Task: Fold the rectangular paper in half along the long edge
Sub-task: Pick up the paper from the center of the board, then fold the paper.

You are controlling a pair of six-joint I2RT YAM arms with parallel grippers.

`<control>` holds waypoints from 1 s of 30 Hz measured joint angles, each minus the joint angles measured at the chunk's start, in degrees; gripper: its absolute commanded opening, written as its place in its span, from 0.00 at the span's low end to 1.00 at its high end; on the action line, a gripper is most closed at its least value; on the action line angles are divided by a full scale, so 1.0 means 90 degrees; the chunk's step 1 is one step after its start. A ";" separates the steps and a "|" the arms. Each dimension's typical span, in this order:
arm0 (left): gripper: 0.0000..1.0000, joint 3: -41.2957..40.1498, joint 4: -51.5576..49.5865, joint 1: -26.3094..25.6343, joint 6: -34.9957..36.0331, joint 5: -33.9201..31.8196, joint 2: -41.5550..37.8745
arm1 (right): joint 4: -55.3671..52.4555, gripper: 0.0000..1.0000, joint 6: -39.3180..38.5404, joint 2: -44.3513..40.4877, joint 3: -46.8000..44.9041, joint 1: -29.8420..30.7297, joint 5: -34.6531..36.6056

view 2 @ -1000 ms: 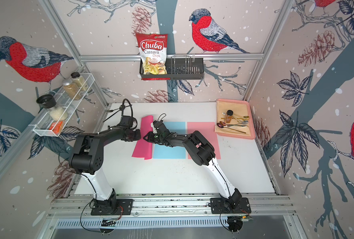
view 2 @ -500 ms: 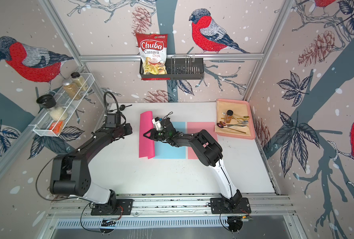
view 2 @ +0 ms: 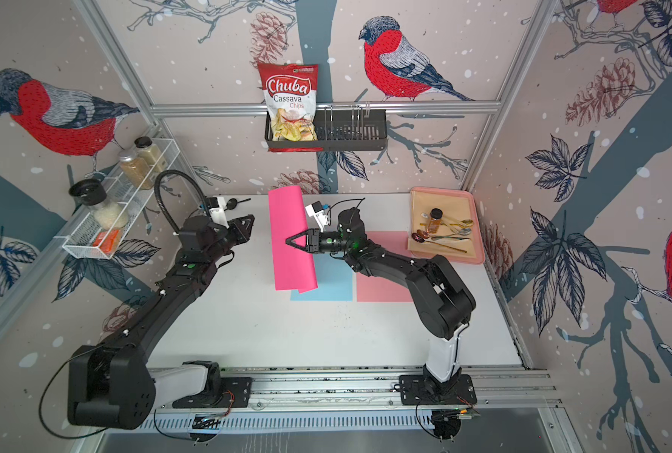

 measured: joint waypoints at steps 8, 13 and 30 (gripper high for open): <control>0.21 -0.0231 -0.0131 -0.0357 0.0010 0.0665 -0.1047 | -0.1105 0.30 -0.0401 -0.1970 -0.0568 -0.0044 0.0063; 0.19 -0.0449 -0.0260 -0.0549 -0.0017 0.1331 -0.1535 | -0.1270 0.30 -0.0214 -0.2875 -0.0996 0.0002 0.0160; 0.00 -0.1098 0.1853 -0.1872 -0.1656 0.2953 -0.0962 | -0.2021 0.30 0.0289 -0.3864 -0.0835 0.0172 0.0512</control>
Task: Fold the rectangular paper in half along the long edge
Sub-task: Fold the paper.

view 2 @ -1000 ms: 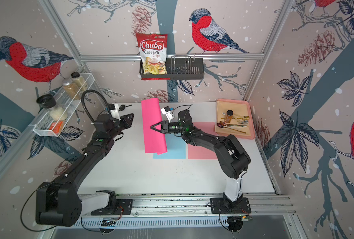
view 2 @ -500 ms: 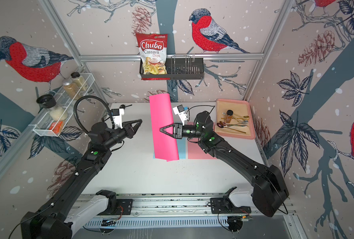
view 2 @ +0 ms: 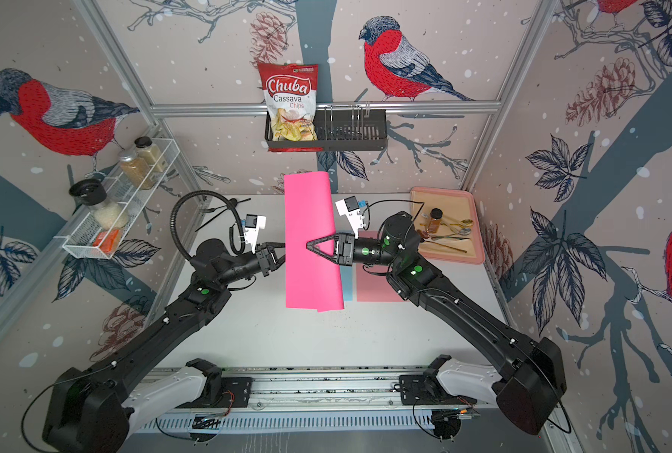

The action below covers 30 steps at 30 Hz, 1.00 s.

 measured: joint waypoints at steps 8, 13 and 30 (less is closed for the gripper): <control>0.00 -0.0019 0.0197 -0.0542 -0.0325 -0.0095 -0.0124 | -0.0311 0.30 -0.0078 -0.0029 -0.0182 -0.0233 0.0155; 0.06 0.0148 0.0032 -0.0695 -0.0357 -0.0304 -0.0333 | -0.0379 0.30 -0.0168 0.0022 -0.0313 -0.0342 0.0170; 0.20 0.0253 -0.0493 -0.1273 -0.0287 -0.0510 -0.0408 | 0.0221 0.32 0.0044 0.0243 -0.0469 -0.0393 0.0136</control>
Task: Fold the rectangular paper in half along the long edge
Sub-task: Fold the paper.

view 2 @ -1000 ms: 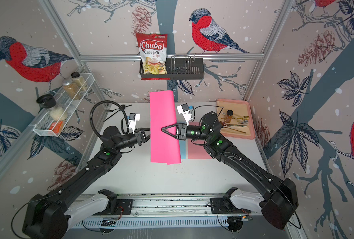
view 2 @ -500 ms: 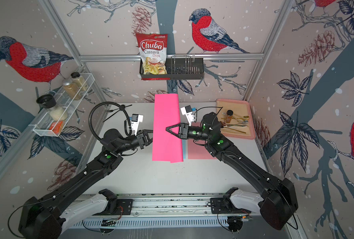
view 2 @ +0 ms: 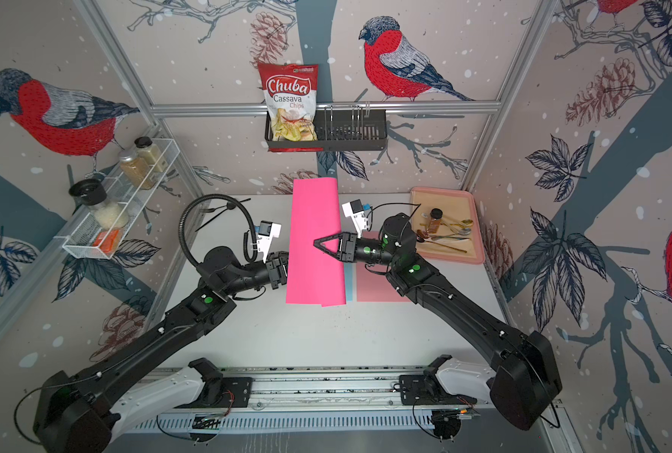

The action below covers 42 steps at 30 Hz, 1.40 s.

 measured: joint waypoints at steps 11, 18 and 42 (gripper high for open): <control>0.22 0.0012 0.0036 -0.0262 -0.0007 -0.0058 0.0284 | 0.0952 0.32 0.0498 0.0102 -0.0262 0.0019 -0.0080; 0.00 0.0012 0.0097 -0.0347 -0.0053 -0.0053 0.0347 | 0.1426 0.32 0.0699 0.0146 -0.0372 0.0070 -0.0092; 0.00 0.0265 -0.0748 -0.0355 0.0498 -0.0321 0.0112 | 0.0267 0.45 -0.0068 -0.0321 -0.0389 -0.0158 -0.0141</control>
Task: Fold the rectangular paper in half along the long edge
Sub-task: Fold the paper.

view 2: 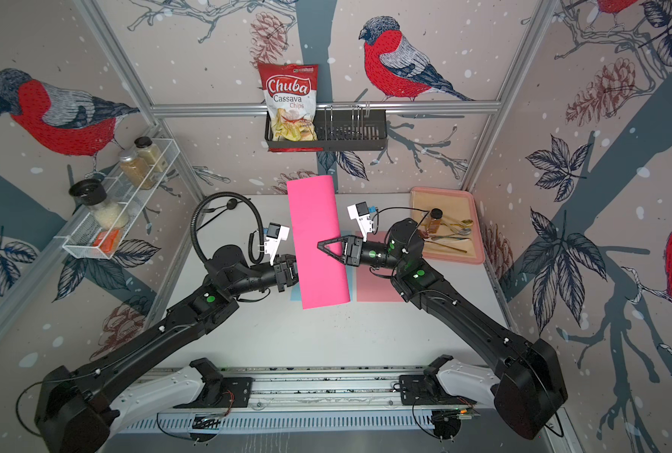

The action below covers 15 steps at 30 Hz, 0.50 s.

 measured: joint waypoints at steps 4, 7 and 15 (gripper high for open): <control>0.00 0.0022 -0.0063 0.0000 0.0007 0.0000 0.0002 | -0.0148 0.47 -0.0131 -0.0019 0.0000 -0.0039 0.0000; 0.00 0.0053 -0.0080 0.0000 0.0027 0.0000 0.0000 | -0.0236 0.49 -0.0168 -0.0061 0.0000 -0.0085 0.0002; 0.00 0.0061 -0.0085 0.0000 0.0049 0.0005 0.0032 | -0.0228 0.47 -0.0165 -0.0155 -0.0044 -0.0160 0.0070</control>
